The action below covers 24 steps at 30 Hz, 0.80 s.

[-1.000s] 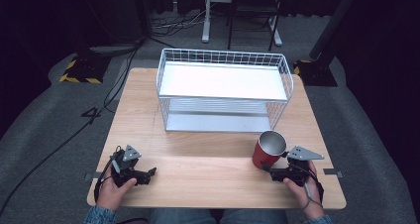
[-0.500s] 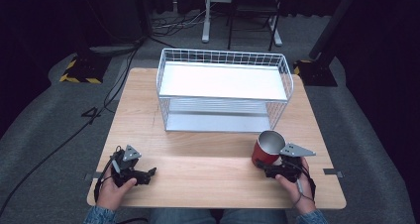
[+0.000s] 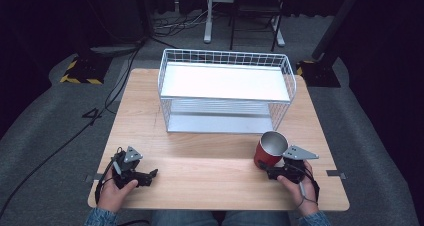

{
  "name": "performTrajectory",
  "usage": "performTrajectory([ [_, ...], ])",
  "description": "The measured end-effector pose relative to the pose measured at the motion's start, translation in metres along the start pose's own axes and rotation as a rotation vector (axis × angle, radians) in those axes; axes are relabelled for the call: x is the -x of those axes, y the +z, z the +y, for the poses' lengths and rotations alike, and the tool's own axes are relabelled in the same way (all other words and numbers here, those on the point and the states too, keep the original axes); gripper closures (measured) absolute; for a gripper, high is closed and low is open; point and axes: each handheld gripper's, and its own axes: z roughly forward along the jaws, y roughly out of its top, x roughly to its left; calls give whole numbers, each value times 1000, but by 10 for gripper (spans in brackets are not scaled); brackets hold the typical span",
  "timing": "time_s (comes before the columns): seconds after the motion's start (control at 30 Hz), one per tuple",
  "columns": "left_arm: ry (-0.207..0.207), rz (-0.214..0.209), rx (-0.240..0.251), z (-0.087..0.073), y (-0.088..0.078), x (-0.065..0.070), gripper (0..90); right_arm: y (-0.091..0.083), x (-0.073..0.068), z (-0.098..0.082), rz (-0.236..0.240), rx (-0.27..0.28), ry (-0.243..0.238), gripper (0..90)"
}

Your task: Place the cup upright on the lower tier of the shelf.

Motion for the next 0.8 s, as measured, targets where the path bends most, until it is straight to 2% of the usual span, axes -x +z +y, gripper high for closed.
performTrajectory([
  [0.43,0,1,0,0,0,0,5,-2,-4,1,4,14,-29,168],
  [0.6,0,0,0,0,0,0,5,-6,-8,11,14,29,-46,168],
  [0.8,0,0,0,0,0,0,5,-6,-11,20,31,39,-43,168],
])
